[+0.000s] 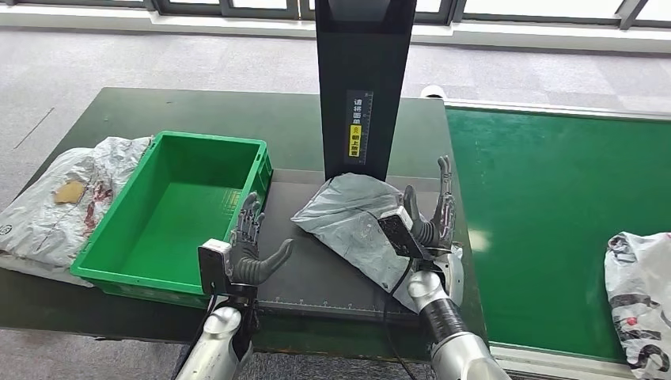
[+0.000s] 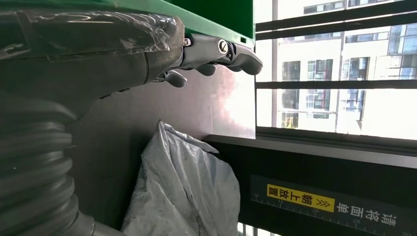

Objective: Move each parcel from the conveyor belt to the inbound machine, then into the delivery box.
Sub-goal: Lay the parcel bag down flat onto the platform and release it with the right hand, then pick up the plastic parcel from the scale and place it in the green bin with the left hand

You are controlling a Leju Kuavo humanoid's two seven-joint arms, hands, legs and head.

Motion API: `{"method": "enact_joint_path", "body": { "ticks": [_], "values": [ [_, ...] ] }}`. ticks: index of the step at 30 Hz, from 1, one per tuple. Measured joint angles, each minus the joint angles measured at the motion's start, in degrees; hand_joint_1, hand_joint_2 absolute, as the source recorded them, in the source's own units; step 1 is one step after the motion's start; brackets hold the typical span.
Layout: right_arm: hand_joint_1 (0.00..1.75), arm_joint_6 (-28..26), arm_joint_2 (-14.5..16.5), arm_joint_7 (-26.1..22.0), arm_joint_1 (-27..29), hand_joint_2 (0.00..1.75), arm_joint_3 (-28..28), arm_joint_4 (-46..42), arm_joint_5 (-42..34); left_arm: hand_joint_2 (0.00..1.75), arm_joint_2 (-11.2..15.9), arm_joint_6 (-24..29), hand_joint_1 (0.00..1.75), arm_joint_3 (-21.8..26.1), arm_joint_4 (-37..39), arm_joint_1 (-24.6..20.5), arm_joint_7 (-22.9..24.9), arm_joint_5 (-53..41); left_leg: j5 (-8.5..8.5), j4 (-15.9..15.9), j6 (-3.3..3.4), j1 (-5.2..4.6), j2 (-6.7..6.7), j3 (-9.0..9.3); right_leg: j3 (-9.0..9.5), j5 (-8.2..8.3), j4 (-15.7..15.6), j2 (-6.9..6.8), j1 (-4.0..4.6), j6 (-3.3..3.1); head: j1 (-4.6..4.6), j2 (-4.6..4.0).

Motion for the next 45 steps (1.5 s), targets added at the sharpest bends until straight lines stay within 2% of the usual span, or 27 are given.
{"method": "enact_joint_path", "body": {
  "ticks": [4, 8, 15, 20, 22, 24, 29, 31, 37, 45],
  "values": [
    [0.0, -0.1, 1.2, 0.0, 5.5, 0.0, -5.5, -13.6, 3.2, 1.75, 0.0, 1.8, 0.0, 0.0, -0.2, 0.0, 0.0, -1.0, 0.0, 0.0, 0.01, 0.0, -0.24, -0.05, 0.03, -0.03, 0.0, -0.22, 0.0, -0.02, 0.01, 0.0],
    [0.0, -0.2, 1.7, 0.0, 10.7, 0.0, -7.0, -27.0, 1.6, 1.75, 0.0, 2.2, 0.0, -0.4, -1.9, 0.1, 0.0, -2.1, -0.03, 0.0, 0.01, -0.02, -0.12, -0.07, -0.04, -0.03, 0.0, -0.11, -0.02, -0.02, 0.01, 0.0],
    [0.0, -0.1, 2.0, 0.0, 14.2, 0.0, -7.1, -38.0, 1.1, 1.75, 0.0, 2.2, 0.0, -1.8, -4.6, 0.1, 0.0, -3.2, -0.01, 0.0, 0.0, -0.02, -0.05, -0.06, -0.07, -0.01, 0.0, -0.11, -0.01, -0.01, 0.01, 0.0],
    [0.0, -0.1, 2.0, 0.0, 16.4, 0.0, -7.1, -50.2, 0.0, 1.75, -0.1, 4.6, 0.0, -7.8, -6.9, -2.2, 0.0, -9.2, 0.04, 0.0, 0.02, -0.03, -0.14, -0.08, -0.08, 0.02, 0.0, -0.17, -0.03, 0.0, 0.01, 0.0],
    [0.0, -0.2, 2.0, 0.0, 17.0, 0.87, -7.1, -54.9, -1.0, 1.75, -0.9, 6.6, 0.0, -11.2, -5.0, -5.7, 0.5, -14.5, 0.04, 0.0, 0.03, -0.05, -0.14, -0.09, -0.05, 0.03, 0.0, -0.17, -0.05, 0.03, 0.02, 0.0],
    [0.0, -0.2, 2.0, 0.0, 17.4, 1.75, -7.1, -58.0, -1.8, 1.75, -1.8, 8.9, 0.0, -14.5, -1.9, -9.7, 3.3, -20.3, 0.02, 0.1, 0.05, -0.09, -0.09, -0.08, -0.04, 0.07, 0.0, -0.1, -0.09, 0.08, 0.03, 0.0],
    [0.0, -0.2, 1.9, 0.0, 17.8, 1.75, -7.1, -61.7, -2.3, 1.75, -2.9, 12.3, 0.0, -25.4, 7.9, -17.1, 19.2, -30.7, 0.04, 0.1, 0.08, -0.14, -0.03, -0.06, -0.06, 0.15, 0.0, -0.02, -0.15, 0.16, 0.02, 0.0],
    [0.0, -0.2, 1.9, 0.0, 17.8, 1.75, -7.1, -62.5, -2.3, 1.75, -3.0, 12.5, 0.0, -29.8, 11.6, -18.6, 23.0, -32.0, 0.05, 0.1, 0.08, -0.13, -0.01, -0.05, -0.06, 0.17, 0.0, 0.0, -0.14, 0.15, 0.01, 0.0],
    [0.0, -0.2, 1.8, 0.0, 18.0, 1.75, -7.1, -63.6, -2.9, 1.75, -3.1, 13.4, 0.0, -38.3, 19.4, -20.9, 26.5, -30.5, 0.06, 0.0, 0.07, -0.11, 0.0, -0.06, -0.09, 0.17, 0.0, 0.01, -0.11, 0.14, 0.02, 0.0],
    [0.0, -0.2, 1.8, 0.0, 18.1, 1.75, -7.1, -63.8, -2.9, 1.75, -3.1, 13.4, 0.0, -43.4, 24.6, -22.5, 30.6, -32.4, 0.06, 0.0, 0.07, -0.1, 0.0, -0.07, -0.08, 0.16, 0.0, 0.0, -0.11, 0.13, 0.02, 0.0]
  ]
}}
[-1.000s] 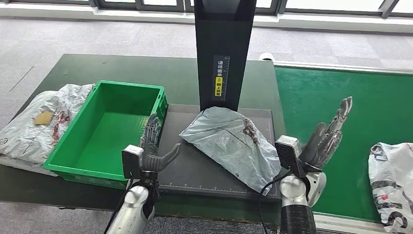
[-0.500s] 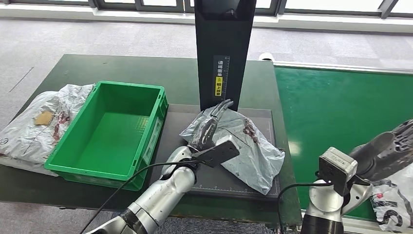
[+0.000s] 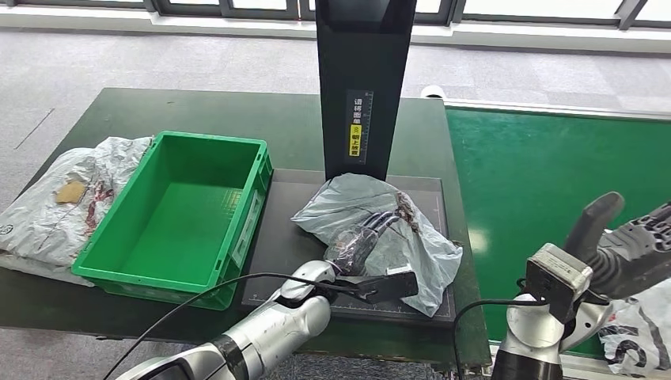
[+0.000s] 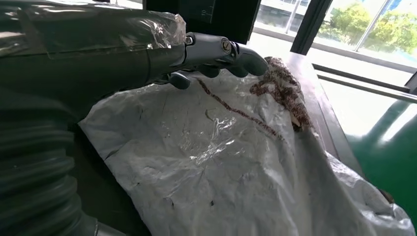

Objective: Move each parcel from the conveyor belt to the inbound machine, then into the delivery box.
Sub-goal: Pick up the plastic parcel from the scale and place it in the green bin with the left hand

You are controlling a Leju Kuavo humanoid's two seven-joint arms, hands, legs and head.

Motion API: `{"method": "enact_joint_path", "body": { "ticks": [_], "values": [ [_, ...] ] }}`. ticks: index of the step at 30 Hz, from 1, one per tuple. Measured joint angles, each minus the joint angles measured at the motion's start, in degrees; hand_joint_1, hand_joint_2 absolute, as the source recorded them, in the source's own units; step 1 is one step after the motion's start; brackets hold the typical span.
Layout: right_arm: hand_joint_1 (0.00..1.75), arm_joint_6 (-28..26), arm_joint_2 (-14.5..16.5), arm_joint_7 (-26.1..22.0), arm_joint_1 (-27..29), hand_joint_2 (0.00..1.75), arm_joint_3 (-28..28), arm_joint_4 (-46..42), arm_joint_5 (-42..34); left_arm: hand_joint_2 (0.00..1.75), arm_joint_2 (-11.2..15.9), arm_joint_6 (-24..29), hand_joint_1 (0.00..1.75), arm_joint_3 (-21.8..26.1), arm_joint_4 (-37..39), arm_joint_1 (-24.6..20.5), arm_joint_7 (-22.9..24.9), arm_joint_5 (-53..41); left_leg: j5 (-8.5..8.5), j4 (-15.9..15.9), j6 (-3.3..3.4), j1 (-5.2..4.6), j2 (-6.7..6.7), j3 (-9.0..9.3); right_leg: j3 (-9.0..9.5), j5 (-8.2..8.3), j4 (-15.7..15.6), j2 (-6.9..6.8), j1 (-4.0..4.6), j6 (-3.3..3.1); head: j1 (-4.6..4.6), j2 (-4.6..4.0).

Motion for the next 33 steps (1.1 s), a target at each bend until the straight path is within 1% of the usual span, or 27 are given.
{"method": "enact_joint_path", "body": {
  "ticks": [9, 10, 11, 13, 14, 15, 22, 33],
  "values": [
    [0.0, 0.0, 0.0, 0.0, 0.0, 1.75, 0.0, -0.1, 0.0, 1.75, 0.0, -0.1, 0.0, -1.6, 2.1, -0.7, 0.5, -0.4, 0.0, 0.0, 0.0, 0.0, 0.0, 0.0, 0.0, 0.0, 0.0, 0.0, 0.0, 0.0, -0.01, 0.0],
    [0.0, 0.0, 0.0, 0.0, 0.0, 1.75, 0.0, -0.1, 0.0, 1.75, 0.0, -0.2, 0.03, -1.8, 2.2, -0.7, 0.9, -0.7, 0.0, 0.0, 0.0, 0.0, 0.0, 0.0, 0.0, 0.0, 0.0, 0.0, 0.0, 0.0, -0.01, 0.0],
    [0.0, 0.0, 0.0, 0.0, 0.0, 1.75, 0.0, -0.1, 0.0, 1.75, 0.0, -0.6, 0.4, -2.1, 2.3, -0.7, 1.7, -1.1, 0.0, 0.0, 0.0, 0.0, -0.01, 0.0, 0.0, 0.0, 0.0, 0.0, 0.0, 0.0, -0.01, 0.0],
    [0.0, 0.0, 0.0, 0.0, 0.0, 1.75, 0.0, -0.1, 0.0, 1.75, 0.0, -1.7, 1.27, -3.3, 2.6, -0.8, 3.2, -2.3, 0.0, 0.0, 0.0, 0.0, -0.01, 0.0, 0.0, 0.0, 0.0, 0.0, 0.0, 0.0, 0.0, 0.0],
    [0.0, 0.0, 0.0, 0.0, 0.0, 1.75, 0.0, -0.1, 0.0, 1.75, 0.0, -2.3, 1.68, -4.0, 2.6, -0.7, 3.9, -2.8, 0.0, 0.0, 0.0, 0.0, -0.01, 0.0, 0.0, 0.0, 0.0, 0.0, 0.0, 0.0, 0.0, 0.0],
    [0.0, 0.0, 0.0, 0.0, 0.0, 1.75, 0.0, -0.1, 0.0, 1.75, 0.0, -2.9, 1.75, -4.8, 2.7, -0.7, 4.4, -3.3, 0.0, 0.0, 0.0, 0.0, -0.01, 0.0, 0.0, 0.0, 0.0, 0.0, 0.0, 0.0, 0.0, 0.0],
    [0.0, 0.0, 0.0, 0.0, 0.0, 1.75, 0.0, -0.1, 0.0, 1.75, 0.0, -4.5, 1.75, -9.8, 2.9, -0.7, 5.2, -4.5, 0.0, 0.0, 0.0, 0.0, -0.02, -0.01, 0.01, 0.0, 0.0, -0.01, 0.0, 0.0, -0.01, 0.0],
    [0.0, 0.0, 0.0, 0.0, 0.0, 1.75, 0.4, -0.1, -0.7, 1.75, 0.0, -4.9, 1.75, -12.3, 3.2, -1.3, 5.6, -4.3, 0.0, 0.0, 0.0, 0.0, -0.01, -0.01, 0.02, 0.0, 0.0, -0.02, 0.01, 0.0, -0.01, 0.0]
  ]
}}
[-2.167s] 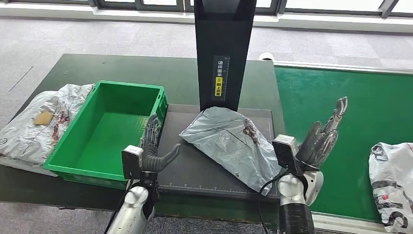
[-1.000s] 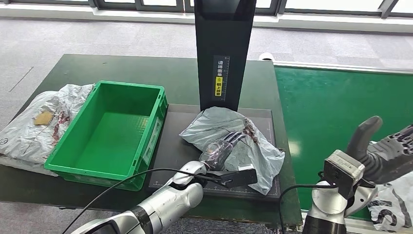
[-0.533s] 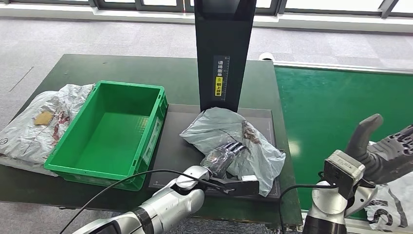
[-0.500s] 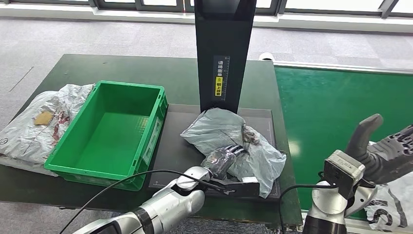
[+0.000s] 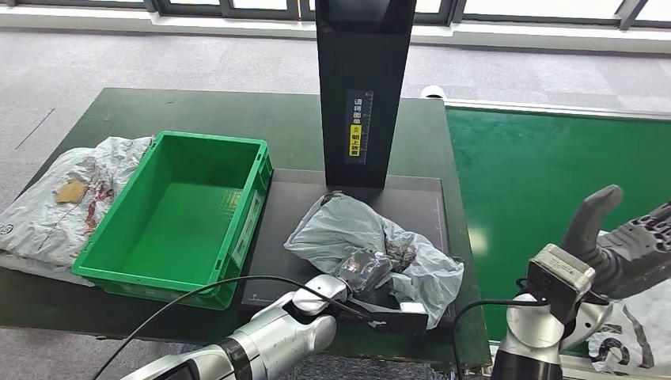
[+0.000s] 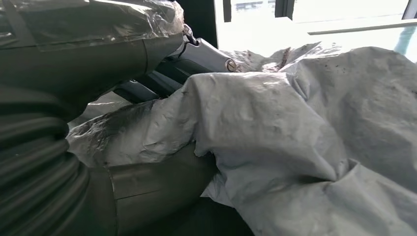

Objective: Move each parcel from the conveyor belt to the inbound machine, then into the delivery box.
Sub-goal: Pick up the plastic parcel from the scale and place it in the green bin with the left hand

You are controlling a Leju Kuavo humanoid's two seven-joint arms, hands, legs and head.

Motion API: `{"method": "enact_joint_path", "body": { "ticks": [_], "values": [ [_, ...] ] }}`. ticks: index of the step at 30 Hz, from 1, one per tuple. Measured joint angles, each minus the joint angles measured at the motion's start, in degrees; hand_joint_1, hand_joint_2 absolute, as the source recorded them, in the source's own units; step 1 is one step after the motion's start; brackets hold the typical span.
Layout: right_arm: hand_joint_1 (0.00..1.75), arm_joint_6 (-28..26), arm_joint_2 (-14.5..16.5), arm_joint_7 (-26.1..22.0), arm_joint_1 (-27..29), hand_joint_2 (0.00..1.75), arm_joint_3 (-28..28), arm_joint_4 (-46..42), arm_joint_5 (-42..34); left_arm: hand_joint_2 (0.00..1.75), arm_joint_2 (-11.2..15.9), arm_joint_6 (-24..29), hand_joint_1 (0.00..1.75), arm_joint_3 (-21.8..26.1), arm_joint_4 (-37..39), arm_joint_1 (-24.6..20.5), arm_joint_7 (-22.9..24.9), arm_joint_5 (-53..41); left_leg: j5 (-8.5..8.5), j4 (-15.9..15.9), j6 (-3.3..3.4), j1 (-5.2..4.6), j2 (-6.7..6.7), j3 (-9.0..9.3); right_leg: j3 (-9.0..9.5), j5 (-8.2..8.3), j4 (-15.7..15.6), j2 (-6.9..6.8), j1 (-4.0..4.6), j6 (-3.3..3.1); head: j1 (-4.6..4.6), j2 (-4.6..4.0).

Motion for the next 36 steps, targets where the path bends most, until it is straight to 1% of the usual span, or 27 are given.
{"method": "enact_joint_path", "body": {
  "ticks": [4, 6, 8, 10, 12, 13, 14, 15, 16, 18, 20, 22, 23, 25, 28, 36],
  "values": [
    [0.0, 0.0, 0.0, 0.0, 0.0, 1.75, 0.3, 0.1, 0.0, 1.75, 0.0, 0.6, 1.75, -0.3, 0.2, 0.0, 0.5, 0.0, 0.0, 0.0, 0.0, 0.0, 0.0, 0.0, 0.0, 0.0, 0.0, 0.0, 0.0, 0.0, 0.0, 0.0],
    [0.0, 0.0, 0.0, 0.0, 0.0, 1.75, 0.3, 0.1, 0.1, 1.75, 0.0, 3.0, 1.75, -0.6, 0.3, 0.0, 1.1, -0.2, 0.0, 0.0, 0.0, 0.0, 0.0, 0.0, 0.0, 0.0, 0.0, 0.0, 0.0, 0.0, 0.01, 0.0],
    [0.0, 0.0, 0.0, 0.0, 0.0, 1.75, 0.3, 0.1, 0.3, 1.75, 0.0, 9.0, 1.75, -0.8, 0.4, 0.0, 2.6, -0.9, 0.0, 0.0, 0.0, 0.0, 0.0, 0.0, -0.01, 0.0, 0.0, 0.0, 0.0, 0.0, 0.01, 0.0],
    [0.0, 0.0, 0.0, 0.0, 0.3, 1.75, 0.3, 0.1, 0.6, 1.75, 0.0, 17.6, 1.75, -0.8, 0.2, -0.3, 4.9, -3.5, 0.01, 0.0, 0.0, 0.0, -0.01, 0.0, 0.0, 0.0, 0.0, -0.01, 0.0, 0.0, 0.0, 0.0],
    [0.0, 0.0, -0.1, 0.0, 0.8, 1.75, 0.3, 0.1, 0.9, 1.75, 0.1, 23.2, 1.75, 0.8, -1.8, 0.2, 6.5, -11.4, 0.01, 0.0, 0.01, -0.01, -0.03, 0.0, 0.01, 0.0, 0.0, -0.05, -0.01, 0.0, 0.01, 0.0],
    [0.0, 0.0, -0.2, 0.0, 1.1, 1.75, 0.3, 0.1, 0.9, 1.75, 0.3, 24.3, 1.75, 3.1, -4.8, 1.4, 6.1, -18.0, 0.02, 0.0, 0.01, -0.01, -0.04, 0.0, 0.02, 0.0, 0.0, -0.06, -0.02, 0.0, 0.01, 0.0],
    [0.0, 0.0, -0.2, 0.0, 1.4, 1.75, 0.3, 0.1, 1.0, 1.75, 0.4, 24.7, 1.75, 6.4, -8.9, 3.1, 4.8, -24.7, 0.02, 0.0, 0.01, -0.01, -0.04, -0.01, 0.01, 0.0, 0.0, -0.06, -0.02, 0.0, 0.01, 0.0],
    [0.0, 0.0, -0.2, 0.0, 1.6, 1.75, 0.3, 0.1, 1.0, 1.75, 0.5, 24.9, 1.75, 10.6, -13.7, 5.1, 2.9, -30.9, 0.01, 0.0, 0.01, -0.02, 0.0, -0.02, -0.02, 0.0, 0.0, -0.01, -0.02, 0.0, 0.01, 0.0],
    [0.0, 0.0, -0.3, 0.0, 1.8, 1.75, 0.3, 0.0, 1.0, 1.75, 0.5, 25.1, 1.75, 15.6, -18.9, 7.0, 0.8, -35.2, 0.0, 0.0, 0.0, -0.02, 0.1, -0.03, -0.06, 0.0, 0.0, 0.11, -0.03, 0.0, 0.02, 0.0],
    [0.0, 0.0, -0.3, 0.0, 1.9, 1.75, 0.3, 0.0, 1.0, 1.75, 0.3, 25.2, 1.75, 25.4, -28.4, 9.5, -2.5, -37.6, -0.09, 0.0, -0.03, -0.02, 0.45, 0.02, -0.13, 0.01, 0.0, 0.48, -0.03, -0.01, 0.01, 0.0],
    [0.0, 0.0, -0.3, 0.0, 2.1, 1.75, 0.1, 0.0, 1.0, 1.75, 0.4, 25.3, 1.75, 33.7, -37.4, 11.1, -4.6, -36.6, -0.19, 0.0, -0.05, 0.0, 0.7, 0.11, -0.14, 0.01, 0.0, 0.72, -0.01, -0.03, -0.02, 0.0],
    [0.0, 0.0, -0.4, 0.0, 2.3, 1.75, 0.0, 0.0, 0.9, 1.75, 0.5, 25.3, 1.75, 39.7, -45.1, 12.8, -5.9, -36.0, -0.15, 0.0, -0.06, 0.04, 0.67, 0.13, -0.13, 0.0, 0.0, 0.68, 0.05, -0.05, -0.01, 0.0],
    [0.0, 0.0, -0.4, 0.0, 2.3, 1.75, -0.1, -0.1, 0.9, 1.75, 0.5, 25.3, 1.75, 41.8, -48.2, 13.5, -6.2, -35.9, -0.11, 0.0, -0.07, 0.07, 0.6, 0.11, -0.11, -0.01, 0.0, 0.62, 0.07, -0.06, -0.01, 0.0],
    [0.0, 0.0, -0.4, 0.0, 2.3, 1.75, -0.1, -0.1, 1.0, 1.75, 0.6, 25.3, 1.75, 44.8, -52.9, 14.4, -6.7, -35.8, -0.06, 0.0, -0.08, 0.08, 0.49, 0.1, -0.08, -0.01, 0.0, 0.53, 0.08, -0.07, -0.01, 0.0],
    [0.0, 0.0, -0.4, 0.0, 2.3, 1.75, -0.1, -0.2, 1.0, 1.75, 0.8, 25.3, 1.75, 47.8, -57.4, 15.2, -6.8, -35.8, -0.05, 0.0, -0.08, 0.08, 0.47, 0.09, -0.07, -0.01, 0.0, 0.5, 0.08, -0.07, 0.0, 0.0],
    [0.0, 0.0, -0.4, 0.0, 2.4, 1.75, -0.1, -0.3, 1.0, 1.75, 1.1, 25.2, 1.75, 50.4, -62.6, 16.0, -6.2, -36.4, -0.05, 0.0, -0.07, 0.04, 0.44, 0.07, -0.05, 0.0, 0.0, 0.48, 0.04, -0.05, 0.0, 0.0]
  ]
}}
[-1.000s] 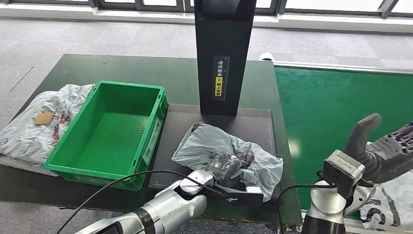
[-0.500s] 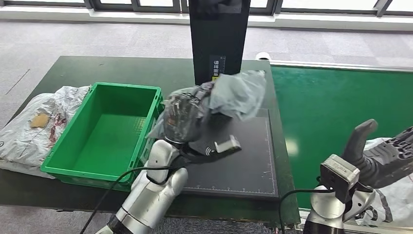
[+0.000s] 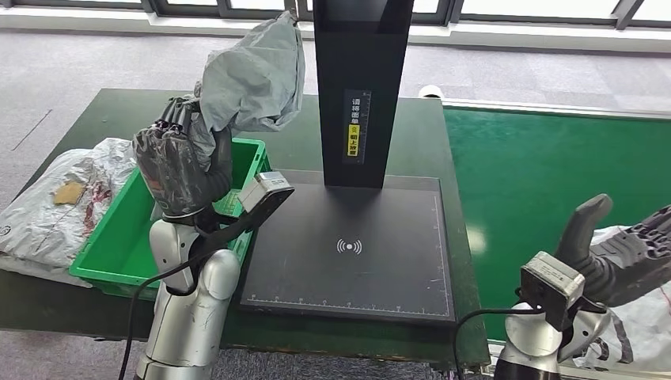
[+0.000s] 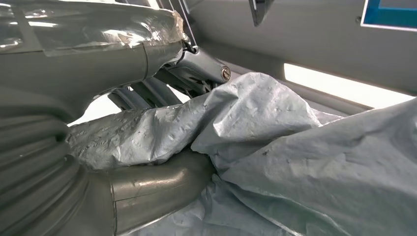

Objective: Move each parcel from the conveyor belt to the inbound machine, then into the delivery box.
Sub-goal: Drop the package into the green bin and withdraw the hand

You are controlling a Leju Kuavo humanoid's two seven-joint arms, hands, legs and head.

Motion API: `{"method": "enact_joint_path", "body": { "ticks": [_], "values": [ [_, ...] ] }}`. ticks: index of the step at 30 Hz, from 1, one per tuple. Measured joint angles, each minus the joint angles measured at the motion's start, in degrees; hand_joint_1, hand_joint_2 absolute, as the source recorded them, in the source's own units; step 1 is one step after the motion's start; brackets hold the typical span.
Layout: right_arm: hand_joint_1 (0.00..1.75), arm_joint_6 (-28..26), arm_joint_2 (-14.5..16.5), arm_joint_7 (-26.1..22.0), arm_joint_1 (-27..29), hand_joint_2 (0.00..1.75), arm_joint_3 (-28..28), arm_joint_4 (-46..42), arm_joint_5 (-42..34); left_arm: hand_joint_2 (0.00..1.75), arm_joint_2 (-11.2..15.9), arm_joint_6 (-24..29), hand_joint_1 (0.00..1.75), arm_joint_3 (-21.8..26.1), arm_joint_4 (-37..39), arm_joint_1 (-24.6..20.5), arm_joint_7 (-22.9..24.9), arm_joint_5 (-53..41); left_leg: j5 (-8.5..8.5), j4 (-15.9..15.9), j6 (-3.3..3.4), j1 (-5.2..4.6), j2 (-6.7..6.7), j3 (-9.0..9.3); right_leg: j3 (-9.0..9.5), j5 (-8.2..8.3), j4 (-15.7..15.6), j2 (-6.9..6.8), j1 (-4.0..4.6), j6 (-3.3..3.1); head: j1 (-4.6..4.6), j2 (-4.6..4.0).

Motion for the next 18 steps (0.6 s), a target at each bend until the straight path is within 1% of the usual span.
{"method": "enact_joint_path", "body": {
  "ticks": [4, 7, 8, 10, 13, 15, 18],
  "values": [
    [0.0, 0.0, 0.0, 0.0, 0.0, 1.75, 0.0, 0.0, 0.0, 1.75, 0.2, 0.0, 1.75, 2.4, -3.2, 0.3, 2.3, -1.6, 0.0, 0.0, 0.0, 0.0, 0.0, 0.0, -0.01, 0.0, 0.0, 0.0, 0.01, -0.01, 0.0, 0.0],
    [0.0, 0.0, 0.0, 0.0, 0.0, 1.75, 0.0, 0.0, 0.0, 1.75, 0.2, 0.0, 1.75, 7.2, -1.8, -0.2, 1.6, -0.8, 0.0, 0.0, 0.0, 0.01, 0.0, 0.03, -0.01, -0.03, 0.0, 0.0, 0.02, -0.03, 0.0, 0.0],
    [0.0, 0.0, 0.0, 0.0, 0.0, 1.75, 0.0, 0.0, 0.0, 1.75, 0.3, 0.0, 1.75, 9.2, 0.3, -0.7, 1.4, -0.6, 0.0, 0.0, -0.01, 0.02, 0.0, 0.04, -0.01, -0.03, 0.0, -0.01, 0.02, -0.04, 0.0, 0.0],
    [0.0, 0.0, 0.0, 0.0, 0.0, 1.75, 0.0, 0.0, 0.0, 1.75, 0.5, -0.1, 1.75, 13.0, 6.8, -2.4, 1.6, -0.3, 0.04, 0.0, -0.03, 0.02, -0.03, 0.04, 0.0, -0.02, 0.0, -0.04, 0.03, -0.06, 0.0, 0.0],
    [0.0, 0.0, 0.0, 0.0, 0.0, 1.75, 0.2, 0.0, 0.0, 1.75, 1.6, -0.3, 1.75, 18.1, 20.1, -5.5, 2.4, 0.2, 0.12, 0.0, -0.07, 0.03, -0.05, 0.04, 0.0, 0.08, 0.0, -0.05, 0.03, -0.1, 0.01, 0.0],
    [0.0, 0.0, 0.0, 0.0, 0.0, 1.75, 0.4, 0.0, 0.1, 1.75, 2.3, -0.3, 1.75, 20.9, 27.5, -7.0, 3.2, -0.2, 0.14, 0.0, -0.08, 0.03, -0.02, 0.03, -0.02, 0.15, 0.0, -0.03, 0.03, -0.14, 0.0, 0.0],
    [0.0, 0.0, 0.0, 0.0, 0.0, 1.75, 0.5, 0.0, 0.5, 1.75, 2.8, -0.3, 1.75, 23.9, 35.6, -8.3, 3.9, -1.6, 0.15, 0.0, -0.07, 0.02, -0.05, 0.01, -0.02, 0.16, 0.0, -0.03, 0.02, -0.13, 0.0, 0.0]
  ]
}}
